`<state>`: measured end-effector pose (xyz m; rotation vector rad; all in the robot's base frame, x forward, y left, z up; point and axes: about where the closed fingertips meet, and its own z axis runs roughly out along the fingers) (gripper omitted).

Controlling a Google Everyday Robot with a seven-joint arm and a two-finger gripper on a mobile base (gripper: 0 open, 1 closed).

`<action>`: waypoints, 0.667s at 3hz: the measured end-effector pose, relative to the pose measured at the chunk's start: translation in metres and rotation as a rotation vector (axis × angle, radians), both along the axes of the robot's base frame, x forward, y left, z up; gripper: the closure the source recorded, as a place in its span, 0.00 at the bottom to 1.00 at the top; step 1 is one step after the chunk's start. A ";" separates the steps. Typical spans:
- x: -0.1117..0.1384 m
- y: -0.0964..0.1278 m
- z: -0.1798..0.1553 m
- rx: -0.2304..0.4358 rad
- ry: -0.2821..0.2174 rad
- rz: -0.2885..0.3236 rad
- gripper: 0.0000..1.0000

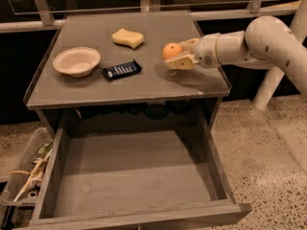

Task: Pick orange from top drawer and place on counter

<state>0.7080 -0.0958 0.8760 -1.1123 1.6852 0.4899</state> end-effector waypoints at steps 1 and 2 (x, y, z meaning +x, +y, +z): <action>0.002 -0.008 -0.008 0.000 0.024 -0.023 1.00; 0.002 -0.008 -0.008 0.000 0.024 -0.023 0.82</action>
Offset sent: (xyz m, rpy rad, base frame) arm 0.0021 -0.0070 -0.0074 -0.0001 0.0214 -0.0206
